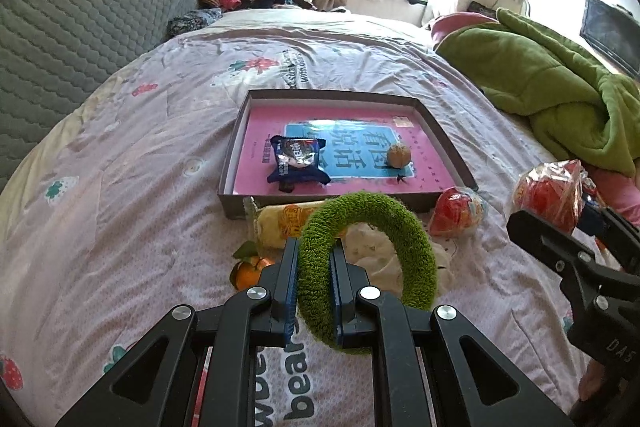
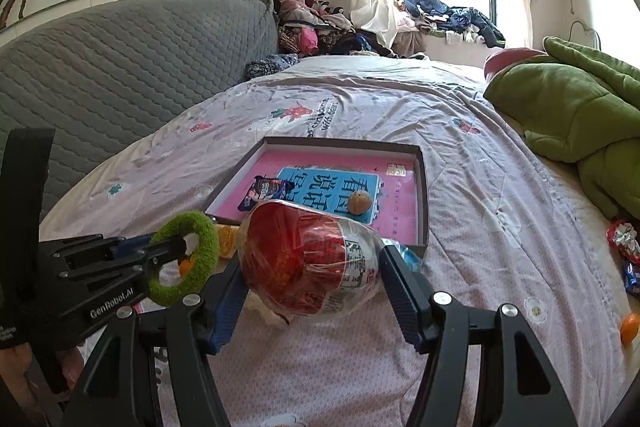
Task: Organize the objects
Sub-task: 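Lift and carry the green ring and red egg over the box with both tools, then release the green ring into the box with the left tool, then lower the red egg into the box and open the right tool, then pull both tools back from the box toward the loose items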
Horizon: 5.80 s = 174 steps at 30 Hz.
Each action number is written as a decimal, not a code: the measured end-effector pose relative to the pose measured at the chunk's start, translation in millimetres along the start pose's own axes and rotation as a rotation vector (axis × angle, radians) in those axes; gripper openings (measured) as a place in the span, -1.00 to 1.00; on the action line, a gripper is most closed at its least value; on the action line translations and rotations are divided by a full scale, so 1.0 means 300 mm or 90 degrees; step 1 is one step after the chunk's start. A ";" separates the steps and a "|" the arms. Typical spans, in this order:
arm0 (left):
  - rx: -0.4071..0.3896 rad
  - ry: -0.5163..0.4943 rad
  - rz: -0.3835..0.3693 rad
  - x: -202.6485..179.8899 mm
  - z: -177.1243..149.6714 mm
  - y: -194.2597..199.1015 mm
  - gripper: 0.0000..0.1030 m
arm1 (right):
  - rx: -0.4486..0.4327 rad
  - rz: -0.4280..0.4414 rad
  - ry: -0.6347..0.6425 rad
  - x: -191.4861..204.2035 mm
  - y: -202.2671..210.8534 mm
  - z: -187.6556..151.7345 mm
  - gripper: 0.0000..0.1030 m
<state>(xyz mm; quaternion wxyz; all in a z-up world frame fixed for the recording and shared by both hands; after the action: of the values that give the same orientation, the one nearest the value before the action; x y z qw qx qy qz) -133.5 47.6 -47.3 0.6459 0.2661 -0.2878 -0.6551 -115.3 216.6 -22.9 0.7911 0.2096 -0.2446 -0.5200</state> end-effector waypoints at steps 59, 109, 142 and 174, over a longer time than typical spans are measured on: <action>0.075 -0.035 -0.006 -0.200 0.413 -0.607 -0.72 | 0.125 -0.095 -0.004 -0.335 -0.524 0.147 0.25; 0.106 -0.050 0.027 -0.160 0.417 -0.605 0.08 | 0.201 -0.115 0.009 -0.317 -0.560 0.105 0.28; 0.068 -0.042 0.008 -0.073 0.380 -0.368 0.08 | 0.149 -0.073 -0.024 -0.237 -0.400 0.193 0.31; 0.003 -0.053 0.035 0.083 0.287 0.017 0.08 | 0.009 -0.044 0.015 -0.017 0.028 0.294 0.34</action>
<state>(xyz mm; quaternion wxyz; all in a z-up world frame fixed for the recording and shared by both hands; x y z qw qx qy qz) -192.5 25.6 16.4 0.6506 0.2323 -0.3230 -0.6468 -164.5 217.6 51.0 0.7738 0.2295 -0.2315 -0.5432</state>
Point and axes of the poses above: each gripper's, at about its wrist camera, not at the fingertips, and y roughly against the way its jaws point, x to its left, z to its top, the point moved 5 cm from there along -y, roughly the way its jaws point, and after that the axes turned 8 degrees about z, right-handed, at the moved point
